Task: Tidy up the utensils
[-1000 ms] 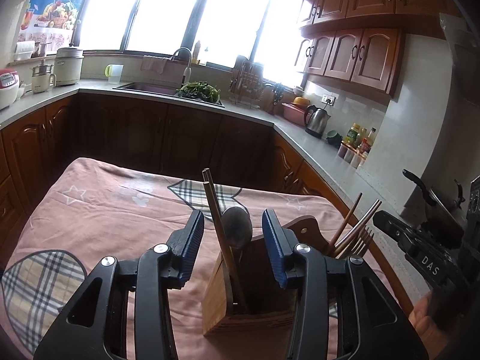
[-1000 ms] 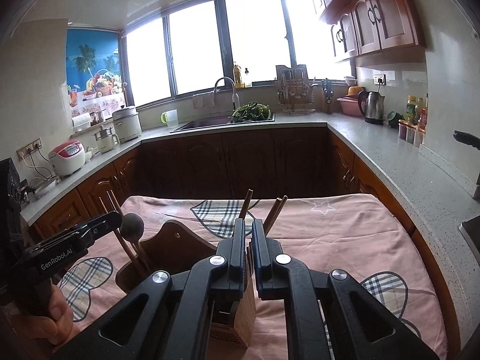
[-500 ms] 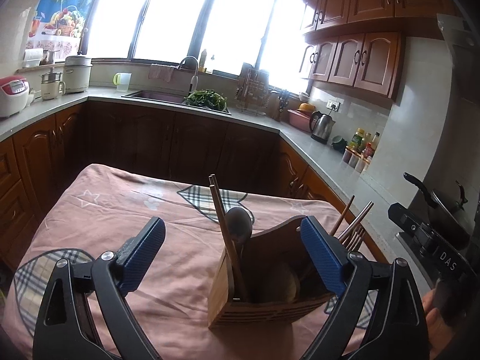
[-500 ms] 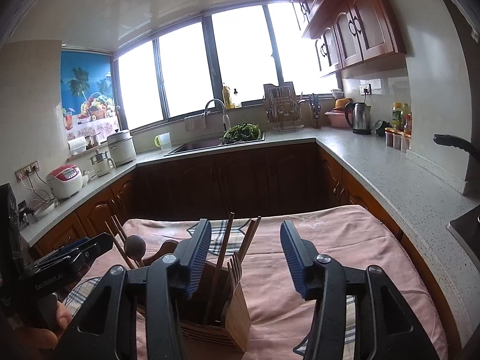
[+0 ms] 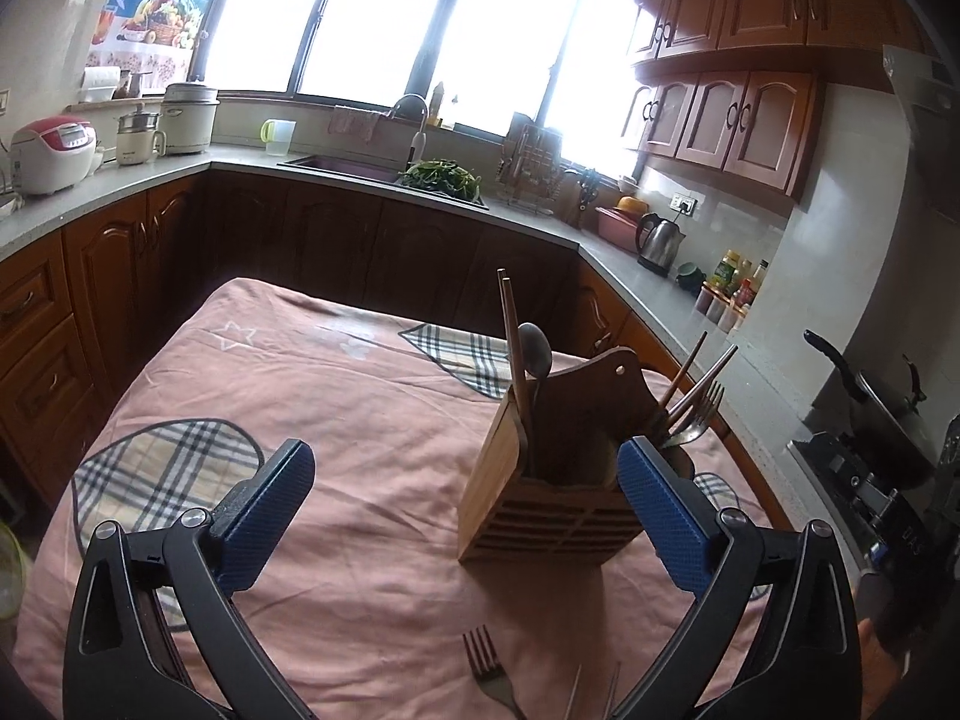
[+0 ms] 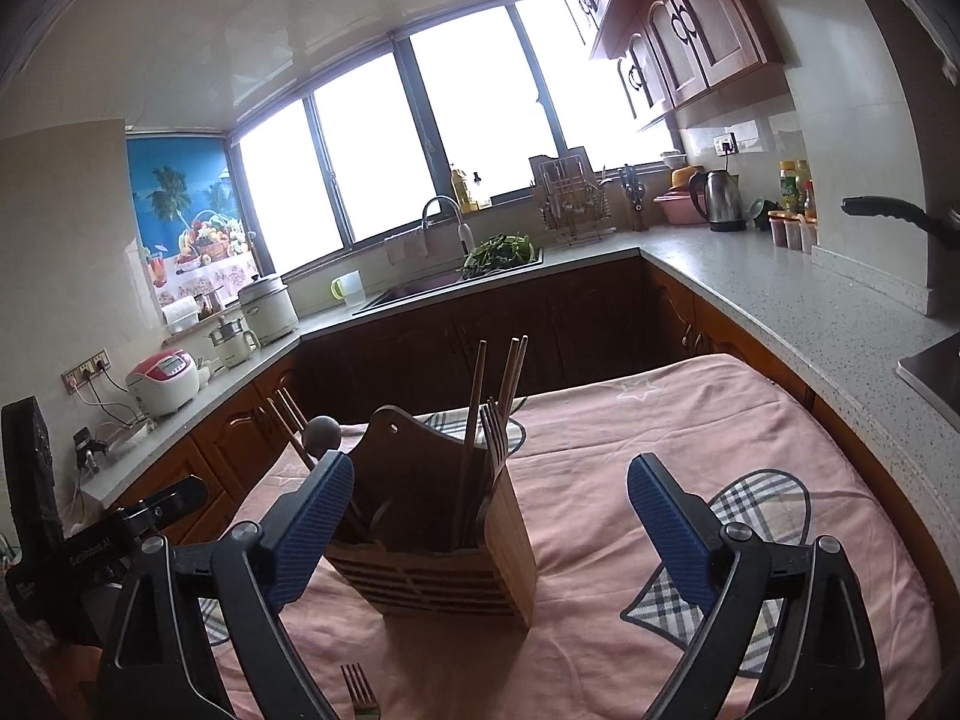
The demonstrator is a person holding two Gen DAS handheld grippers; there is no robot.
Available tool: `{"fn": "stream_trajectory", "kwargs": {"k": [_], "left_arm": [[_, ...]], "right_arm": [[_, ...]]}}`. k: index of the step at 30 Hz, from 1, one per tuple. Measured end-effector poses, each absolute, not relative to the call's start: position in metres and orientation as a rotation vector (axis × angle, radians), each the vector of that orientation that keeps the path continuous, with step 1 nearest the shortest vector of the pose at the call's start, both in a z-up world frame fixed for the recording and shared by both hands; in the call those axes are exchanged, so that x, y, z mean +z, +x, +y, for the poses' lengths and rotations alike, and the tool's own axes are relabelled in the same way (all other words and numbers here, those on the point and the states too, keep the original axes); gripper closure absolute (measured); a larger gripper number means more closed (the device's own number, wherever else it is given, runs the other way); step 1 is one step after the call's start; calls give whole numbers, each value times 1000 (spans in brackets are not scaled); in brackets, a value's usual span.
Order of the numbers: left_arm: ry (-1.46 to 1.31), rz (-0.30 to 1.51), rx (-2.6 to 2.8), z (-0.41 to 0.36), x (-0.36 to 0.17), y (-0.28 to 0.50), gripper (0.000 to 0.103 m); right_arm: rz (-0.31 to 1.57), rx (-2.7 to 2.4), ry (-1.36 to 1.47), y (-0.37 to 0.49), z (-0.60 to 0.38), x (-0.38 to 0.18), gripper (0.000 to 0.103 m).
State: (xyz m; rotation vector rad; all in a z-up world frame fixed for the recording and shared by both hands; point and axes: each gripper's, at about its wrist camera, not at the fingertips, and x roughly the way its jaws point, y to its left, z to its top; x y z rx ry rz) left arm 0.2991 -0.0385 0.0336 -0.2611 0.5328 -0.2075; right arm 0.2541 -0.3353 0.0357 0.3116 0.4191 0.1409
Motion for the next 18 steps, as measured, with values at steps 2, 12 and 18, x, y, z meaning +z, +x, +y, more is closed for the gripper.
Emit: {"fn": "stream_trajectory", "kwargs": {"k": [2, 12, 18], "left_arm": [[-268, 534, -208, -34, 32, 288, 0], [-261, 545, -206, -17, 27, 228, 0], [-254, 547, -214, -12, 18, 189, 0]], "right_arm": [[423, 144, 325, 245, -335, 34, 9], [435, 180, 401, 193, -328, 23, 9], [448, 196, 436, 158, -323, 10, 9]]}}
